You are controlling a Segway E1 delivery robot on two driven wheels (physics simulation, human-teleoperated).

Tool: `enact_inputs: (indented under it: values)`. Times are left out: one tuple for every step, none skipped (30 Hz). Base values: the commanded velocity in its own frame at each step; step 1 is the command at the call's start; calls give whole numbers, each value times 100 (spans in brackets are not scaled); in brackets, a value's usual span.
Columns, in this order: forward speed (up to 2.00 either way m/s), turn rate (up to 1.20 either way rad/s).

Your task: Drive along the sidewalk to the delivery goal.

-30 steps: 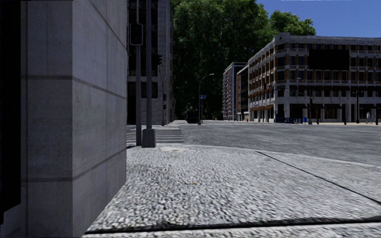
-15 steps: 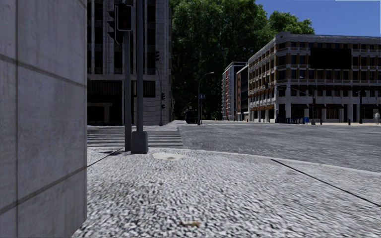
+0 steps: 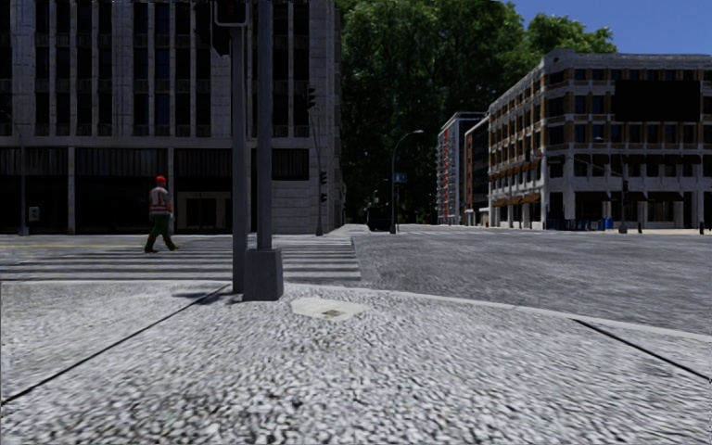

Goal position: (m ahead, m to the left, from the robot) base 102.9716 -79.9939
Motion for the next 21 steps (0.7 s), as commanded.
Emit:
enact_inputs:
  values:
    - [131,55]
    - [130,56]
    - [130,56]
    - [130,56]
    - [130,56]
    - [130,56]
    - [130,56]
    - [130,56]
    - [131,56]
    - [141,56]
    - [149,56]
    - [154,56]
    - [154,56]
    - [156,56]
    - [157,56]
    - [159,56]
    - [159,56]
    - [160,56]
    - [161,56]
    - [164,56]
    - [165,56]
